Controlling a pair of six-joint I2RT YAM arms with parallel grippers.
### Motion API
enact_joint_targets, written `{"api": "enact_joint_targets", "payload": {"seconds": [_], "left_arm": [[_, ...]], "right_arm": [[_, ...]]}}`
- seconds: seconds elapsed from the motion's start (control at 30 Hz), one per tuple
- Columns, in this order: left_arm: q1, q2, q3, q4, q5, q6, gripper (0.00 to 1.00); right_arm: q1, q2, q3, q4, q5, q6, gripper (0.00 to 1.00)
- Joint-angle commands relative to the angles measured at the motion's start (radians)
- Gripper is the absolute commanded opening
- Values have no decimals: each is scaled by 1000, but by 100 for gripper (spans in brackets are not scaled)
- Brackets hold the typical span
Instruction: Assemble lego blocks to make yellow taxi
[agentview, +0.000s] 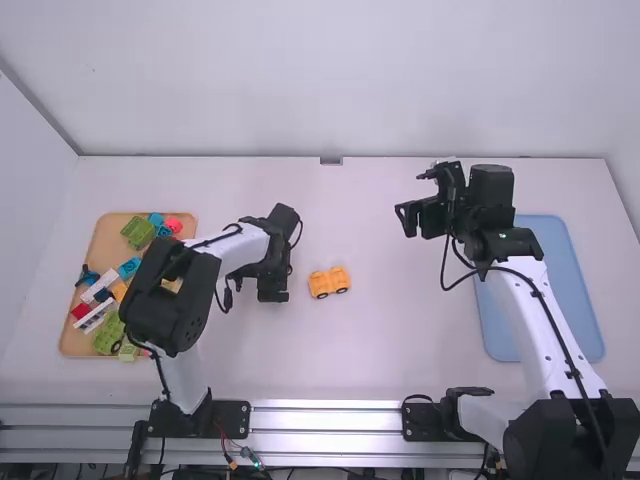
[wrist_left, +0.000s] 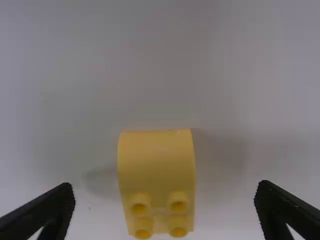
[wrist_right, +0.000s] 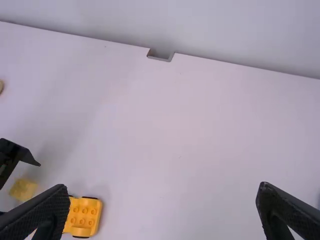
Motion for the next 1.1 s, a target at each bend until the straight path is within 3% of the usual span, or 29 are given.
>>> {"api": "enact_joint_targets", "payload": {"seconds": [0.0,0.2,0.4,0.57,0.6,0.77,1.07], "left_arm": [[-3,8,-2,-11,2,10,99],[16,-7,38,-62,12,67,99],[57,-44,225,-248,16,416,99],[67,-46,404,-326,-100,1063,100],[63,-46,435,-319,-144,1300,99],[61,-46,448,-232,-288,1944,99],[61,-46,444,-251,-291,2441,99]], "right_arm": [[4,6,36,-2,-9,4,98],[4,6,36,-3,-9,4,98],[4,6,36,-2,-9,5,98],[4,6,36,-2,-9,4,99],[4,6,36,-3,-9,4,98],[4,6,36,-2,-9,5,98],[4,6,36,2,-6,4,98]]}}
